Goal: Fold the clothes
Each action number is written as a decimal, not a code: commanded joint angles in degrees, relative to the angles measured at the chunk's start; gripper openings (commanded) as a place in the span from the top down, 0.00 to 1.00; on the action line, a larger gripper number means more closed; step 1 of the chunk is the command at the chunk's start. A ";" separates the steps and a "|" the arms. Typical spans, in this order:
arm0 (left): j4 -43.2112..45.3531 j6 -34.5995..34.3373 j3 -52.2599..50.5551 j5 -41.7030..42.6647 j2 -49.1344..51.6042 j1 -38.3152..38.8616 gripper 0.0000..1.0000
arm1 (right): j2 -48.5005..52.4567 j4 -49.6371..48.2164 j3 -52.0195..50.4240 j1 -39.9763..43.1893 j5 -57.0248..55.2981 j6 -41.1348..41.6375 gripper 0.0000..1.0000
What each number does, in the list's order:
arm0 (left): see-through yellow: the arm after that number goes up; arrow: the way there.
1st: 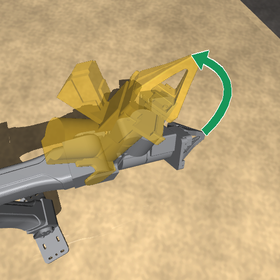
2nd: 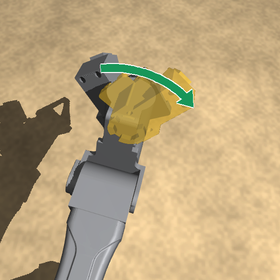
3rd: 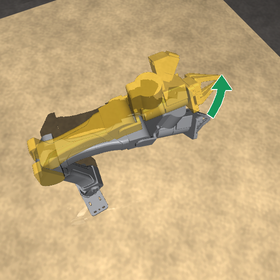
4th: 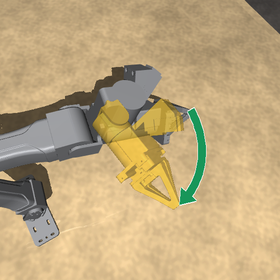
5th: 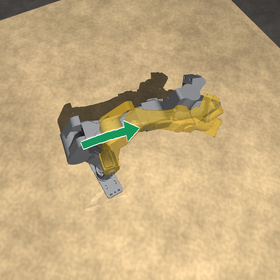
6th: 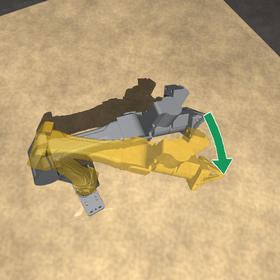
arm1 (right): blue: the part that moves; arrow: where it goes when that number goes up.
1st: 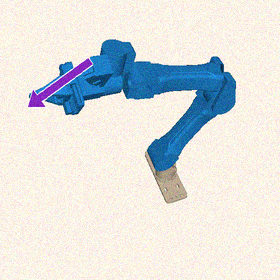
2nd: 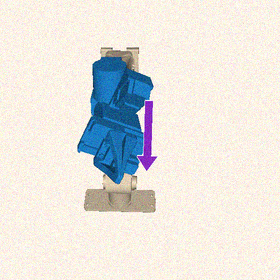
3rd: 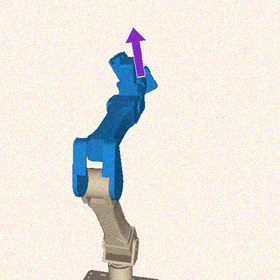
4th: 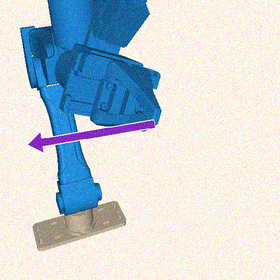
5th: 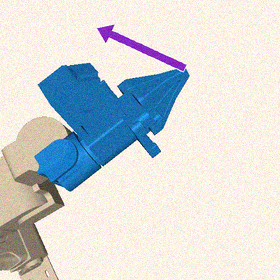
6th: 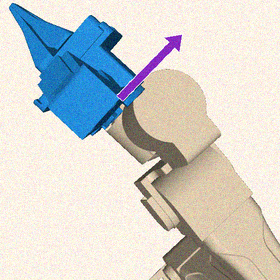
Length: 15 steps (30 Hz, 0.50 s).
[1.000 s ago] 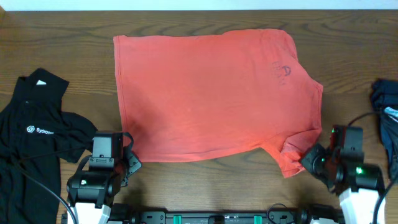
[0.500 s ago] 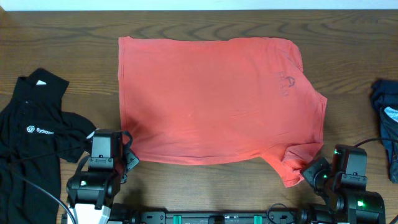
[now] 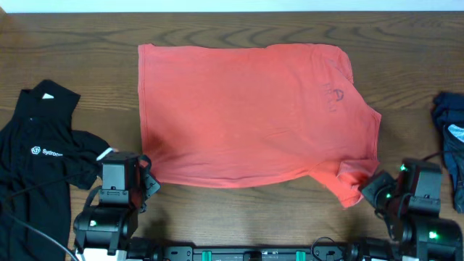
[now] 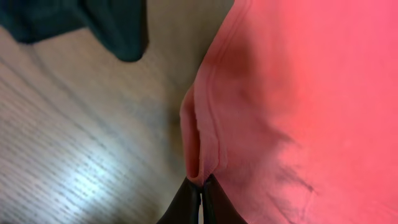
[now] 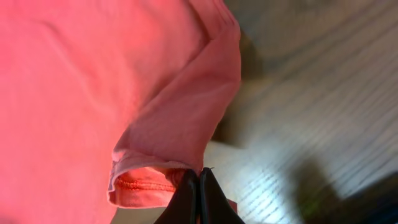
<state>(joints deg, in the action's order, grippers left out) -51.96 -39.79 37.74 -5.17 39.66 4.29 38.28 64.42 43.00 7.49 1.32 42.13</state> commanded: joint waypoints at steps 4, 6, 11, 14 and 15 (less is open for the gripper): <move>1.55 2.29 4.35 -3.10 -0.44 0.17 0.94 | 9.55 -0.44 6.32 -0.04 -2.32 -4.74 0.99; 2.45 2.91 4.52 -3.52 -0.44 0.17 0.94 | 13.42 -0.33 7.50 -0.04 -1.86 -6.10 0.98; 3.69 3.54 4.52 -4.46 0.79 0.17 0.94 | 24.11 0.44 12.28 -0.04 -1.27 -8.70 0.98; 3.98 3.56 4.52 -4.81 2.01 0.17 0.94 | 29.46 1.09 17.00 -0.04 -1.27 -10.51 0.99; 4.26 3.56 4.52 -4.83 2.40 0.17 0.94 | 30.73 1.18 18.56 -0.04 -1.27 -11.04 0.98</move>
<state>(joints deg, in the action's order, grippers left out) -48.14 -37.26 40.97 -7.81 41.21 4.29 66.76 65.49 57.08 7.49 0.49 34.28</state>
